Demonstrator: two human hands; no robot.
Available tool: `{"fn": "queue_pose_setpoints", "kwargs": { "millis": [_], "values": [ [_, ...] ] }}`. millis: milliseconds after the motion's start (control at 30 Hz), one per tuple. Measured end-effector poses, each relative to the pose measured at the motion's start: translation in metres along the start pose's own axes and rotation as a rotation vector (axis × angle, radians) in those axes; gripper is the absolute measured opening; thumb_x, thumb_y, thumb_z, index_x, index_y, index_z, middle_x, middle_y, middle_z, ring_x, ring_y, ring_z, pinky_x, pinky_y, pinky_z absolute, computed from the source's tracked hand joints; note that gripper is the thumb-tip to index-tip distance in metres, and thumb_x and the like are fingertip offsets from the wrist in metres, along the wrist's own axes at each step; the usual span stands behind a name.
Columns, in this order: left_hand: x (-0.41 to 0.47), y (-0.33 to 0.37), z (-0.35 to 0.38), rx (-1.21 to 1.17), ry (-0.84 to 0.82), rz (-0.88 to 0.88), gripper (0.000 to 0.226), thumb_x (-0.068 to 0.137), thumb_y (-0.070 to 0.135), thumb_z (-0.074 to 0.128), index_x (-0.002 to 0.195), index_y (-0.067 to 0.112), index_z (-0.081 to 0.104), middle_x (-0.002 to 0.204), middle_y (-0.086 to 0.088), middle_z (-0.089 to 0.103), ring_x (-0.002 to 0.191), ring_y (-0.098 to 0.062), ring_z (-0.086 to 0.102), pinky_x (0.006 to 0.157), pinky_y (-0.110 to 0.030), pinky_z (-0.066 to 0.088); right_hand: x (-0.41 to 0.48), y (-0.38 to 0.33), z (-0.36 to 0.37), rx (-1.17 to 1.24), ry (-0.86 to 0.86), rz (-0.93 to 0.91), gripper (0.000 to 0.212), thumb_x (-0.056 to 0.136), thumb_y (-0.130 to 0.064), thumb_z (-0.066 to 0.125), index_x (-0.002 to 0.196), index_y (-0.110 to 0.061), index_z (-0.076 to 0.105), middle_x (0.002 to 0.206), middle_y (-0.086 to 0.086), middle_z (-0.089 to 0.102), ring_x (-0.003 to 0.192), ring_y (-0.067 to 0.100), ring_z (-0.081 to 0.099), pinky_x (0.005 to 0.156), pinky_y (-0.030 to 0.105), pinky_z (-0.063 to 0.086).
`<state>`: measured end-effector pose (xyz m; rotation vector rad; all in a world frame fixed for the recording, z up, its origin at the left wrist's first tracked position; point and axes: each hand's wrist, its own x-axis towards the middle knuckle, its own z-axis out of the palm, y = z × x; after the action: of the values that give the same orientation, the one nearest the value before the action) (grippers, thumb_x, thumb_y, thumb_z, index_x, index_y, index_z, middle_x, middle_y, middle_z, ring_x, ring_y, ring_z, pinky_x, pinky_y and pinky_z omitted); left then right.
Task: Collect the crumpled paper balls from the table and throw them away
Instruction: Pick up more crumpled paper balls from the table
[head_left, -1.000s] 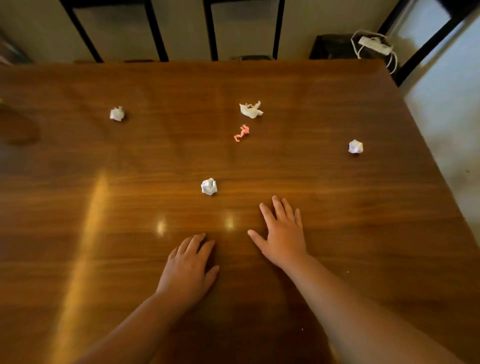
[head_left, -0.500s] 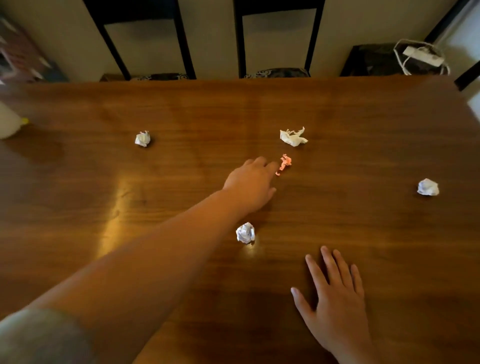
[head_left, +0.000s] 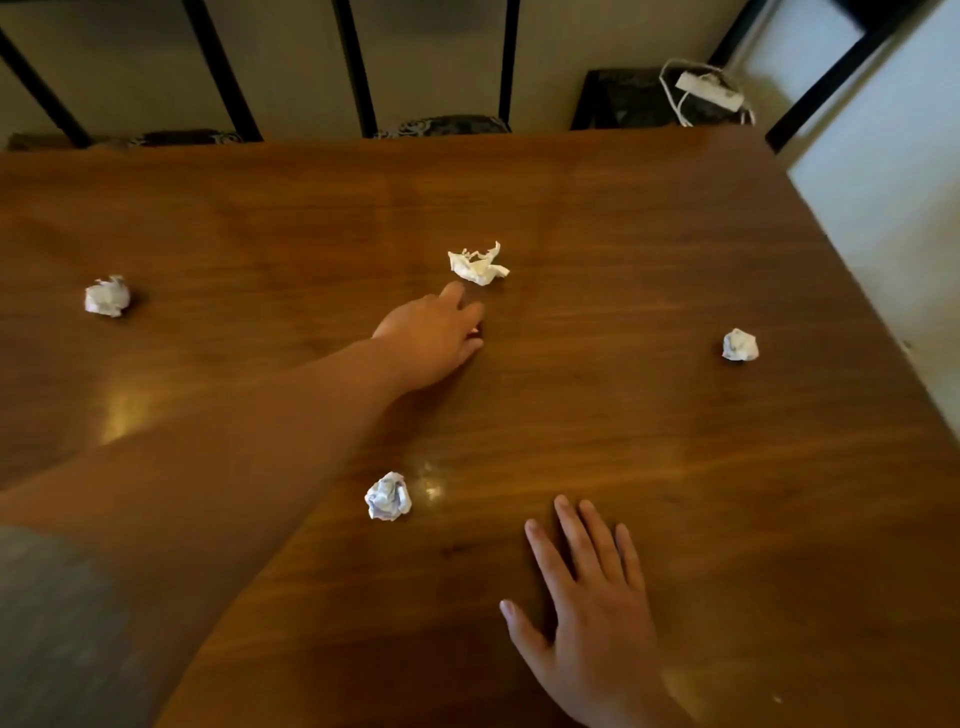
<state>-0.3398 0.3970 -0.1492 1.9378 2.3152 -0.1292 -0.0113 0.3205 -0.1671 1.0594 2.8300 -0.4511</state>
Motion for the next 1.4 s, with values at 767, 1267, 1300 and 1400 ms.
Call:
{"fn": "queue_pose_setpoints", "kwargs": {
  "millis": [767, 1267, 1300, 1400],
  "values": [
    [0.076, -0.012, -0.008, -0.117, 0.233, -0.047, 0.031, 0.098, 0.044, 0.037, 0.110, 0.018, 0.047, 0.104, -0.008, 0.056, 0.075, -0.024, 0.056, 0.055, -0.034, 0.046, 0.005, 0.003, 0.010, 0.004, 0.125, -0.031, 0.075, 0.066, -0.072, 0.057, 0.130, -0.034, 0.055, 0.145, 0.002, 0.052, 0.137, 0.024, 0.038, 0.107, 0.050, 0.028],
    [0.027, -0.022, -0.027, -0.458, 0.236, -0.396, 0.042, 0.096, 0.047, 0.038, 0.072, 0.020, 0.059, 0.064, 0.001, 0.059, 0.057, -0.017, 0.058, 0.053, -0.032, 0.049, -0.001, -0.001, 0.005, 0.022, 0.054, -0.015, 0.069, 0.080, -0.070, 0.046, 0.139, -0.035, 0.045, 0.156, -0.002, 0.036, 0.145, 0.020, 0.027, 0.114, 0.048, 0.020],
    [0.016, -0.023, -0.034, -0.650, 0.246, -0.454, 0.042, 0.095, 0.046, 0.042, 0.067, 0.020, 0.058, 0.062, 0.002, 0.058, 0.055, -0.015, 0.057, 0.057, -0.033, 0.052, -0.001, -0.001, 0.004, 0.012, 0.050, -0.013, 0.068, 0.081, -0.070, 0.044, 0.140, -0.035, 0.044, 0.156, -0.002, 0.035, 0.146, 0.020, 0.026, 0.114, 0.047, 0.019],
    [-0.023, -0.019, -0.054, -1.296, 0.346, -0.650, 0.027, 0.089, 0.033, 0.057, 0.064, 0.024, 0.056, 0.068, 0.004, 0.056, 0.056, -0.011, 0.052, 0.061, -0.037, 0.055, -0.002, -0.002, 0.003, 0.001, 0.057, -0.005, 0.067, 0.084, -0.072, 0.036, 0.141, -0.036, 0.042, 0.157, -0.003, 0.033, 0.147, 0.018, 0.021, 0.118, 0.046, 0.018]
  ]
}}
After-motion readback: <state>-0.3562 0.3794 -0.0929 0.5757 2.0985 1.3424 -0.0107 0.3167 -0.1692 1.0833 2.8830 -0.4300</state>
